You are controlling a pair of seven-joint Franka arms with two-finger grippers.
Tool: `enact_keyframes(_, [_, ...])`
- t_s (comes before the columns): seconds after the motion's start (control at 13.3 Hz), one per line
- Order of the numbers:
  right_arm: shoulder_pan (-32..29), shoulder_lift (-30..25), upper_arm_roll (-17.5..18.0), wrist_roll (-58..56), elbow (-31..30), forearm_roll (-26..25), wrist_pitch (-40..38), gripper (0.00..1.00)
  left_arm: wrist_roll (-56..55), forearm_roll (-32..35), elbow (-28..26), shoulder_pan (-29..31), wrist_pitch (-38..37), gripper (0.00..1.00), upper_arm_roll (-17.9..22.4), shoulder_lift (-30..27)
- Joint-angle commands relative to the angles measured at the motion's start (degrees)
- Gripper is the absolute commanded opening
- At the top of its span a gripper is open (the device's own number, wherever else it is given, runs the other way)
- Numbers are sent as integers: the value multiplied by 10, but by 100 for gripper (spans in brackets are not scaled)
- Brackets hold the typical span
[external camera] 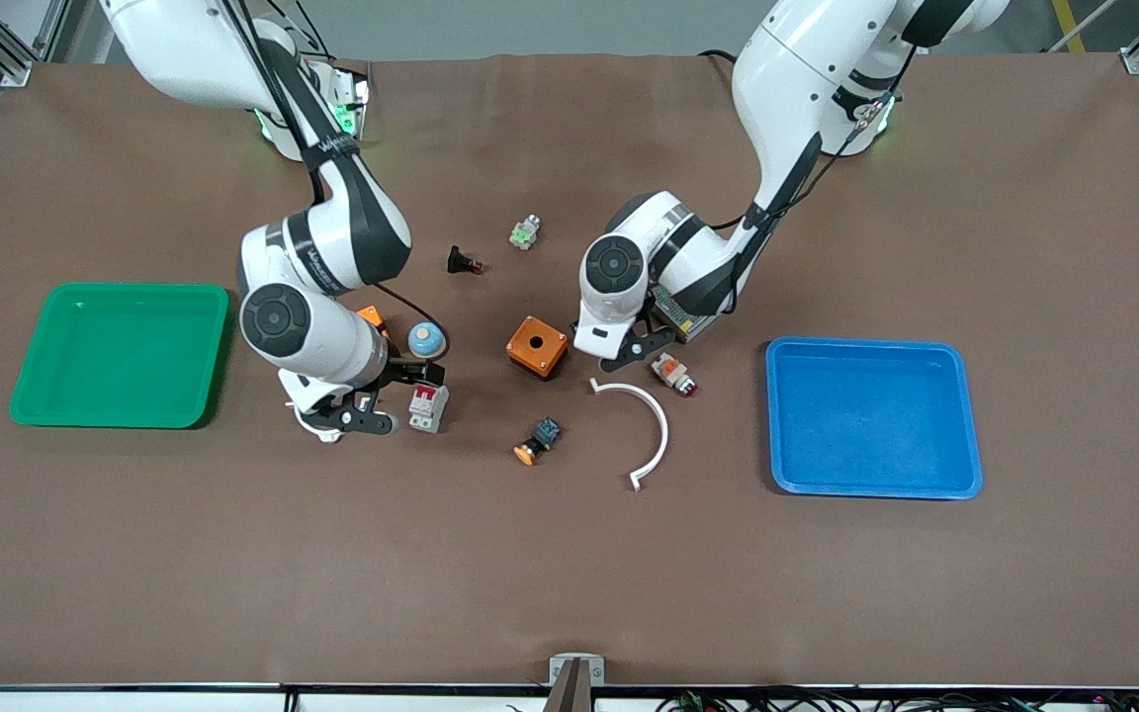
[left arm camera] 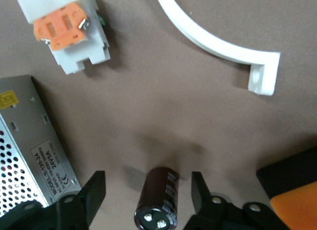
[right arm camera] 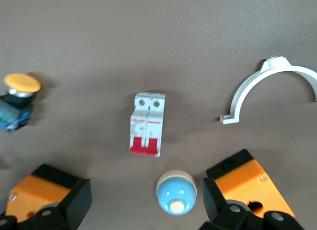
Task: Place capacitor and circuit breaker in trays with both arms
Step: 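Grasp the capacitor with the left gripper while the right gripper grasps the breaker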
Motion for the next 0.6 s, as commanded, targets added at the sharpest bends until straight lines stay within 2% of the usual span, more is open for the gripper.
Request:
enact_keyframes(0.0, [4,24,-4,15,3,10,22,99,-16,12,-24,-2,17,69,1,-18])
enact_keyframes(0.3, [14,58,-3,16,5,10,57,99,-17,8,-26,-10,20,62,0,-19])
enact_keyframes(0.53, [18,70,-3,22,7,11,68,88,-17,7,-26,-11,28,54,0,-19])
